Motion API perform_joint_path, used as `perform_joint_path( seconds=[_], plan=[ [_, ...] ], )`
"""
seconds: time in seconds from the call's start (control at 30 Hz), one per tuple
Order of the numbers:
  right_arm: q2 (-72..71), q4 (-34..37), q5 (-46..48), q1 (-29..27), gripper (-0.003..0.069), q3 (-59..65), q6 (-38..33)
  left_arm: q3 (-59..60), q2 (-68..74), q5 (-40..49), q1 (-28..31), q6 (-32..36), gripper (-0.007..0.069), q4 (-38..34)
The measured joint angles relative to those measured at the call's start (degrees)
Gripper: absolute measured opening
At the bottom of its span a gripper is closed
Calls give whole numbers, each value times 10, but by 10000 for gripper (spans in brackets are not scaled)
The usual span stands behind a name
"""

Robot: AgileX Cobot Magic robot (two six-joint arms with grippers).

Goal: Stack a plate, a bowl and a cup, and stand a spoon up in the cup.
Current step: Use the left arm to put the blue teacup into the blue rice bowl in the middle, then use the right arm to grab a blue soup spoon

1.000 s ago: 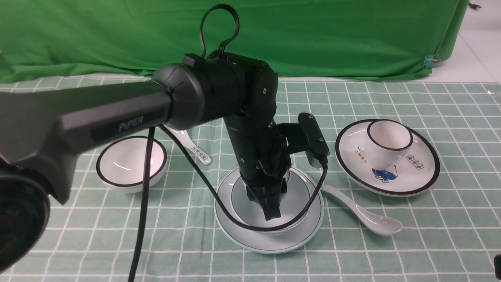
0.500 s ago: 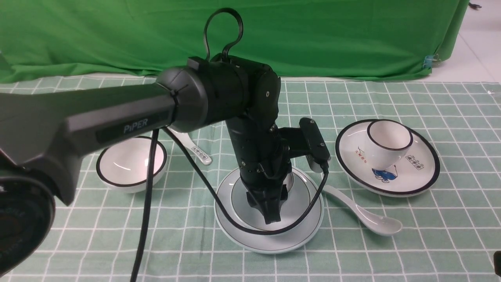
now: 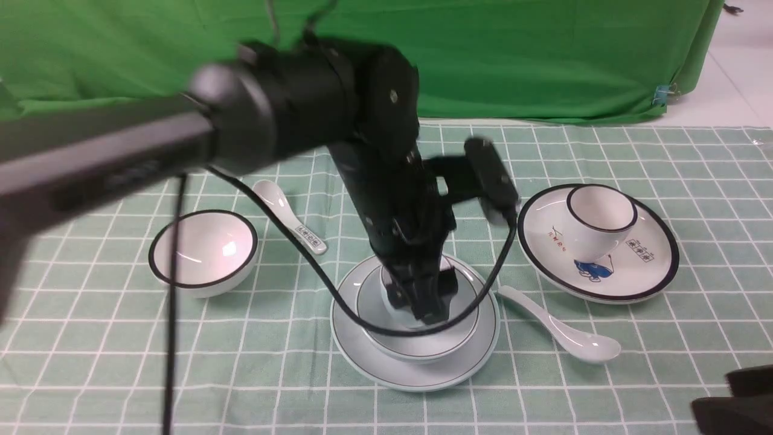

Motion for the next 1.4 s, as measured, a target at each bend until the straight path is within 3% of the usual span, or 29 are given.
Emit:
perform_joint_path(
  seconds=[0.13,0.2,0.27,0.4,0.6,0.77,0.8,0.93,1.4],
  plan=[
    [109,-1,7,0,367,-47,-47,0,-58,4,0,-56,427,3],
    [192,-1,6,0,367,-88,-73,1,-113,12,0,-111,302,5],
    [266,-2,6,0,367,-125,-96,9,-168,12,0,-153,131,5],
    [366,-2,5,-1,367,-182,-133,45,-259,-2,0,-189,24,4],
    [496,0,12,-22,367,-259,-175,182,-418,-71,0,-231,4,-2],
    [587,-3,12,-38,367,-311,-189,337,-554,-198,0,-249,2,-2],
    [614,-3,12,-43,367,-327,-195,386,-600,-262,0,-252,2,-2],
    [659,-3,11,-50,367,-352,-206,448,-668,-336,0,-258,2,-2],
    [714,-3,-52,-58,367,-371,-231,464,-702,-357,0,-259,10,-17]
  ],
)
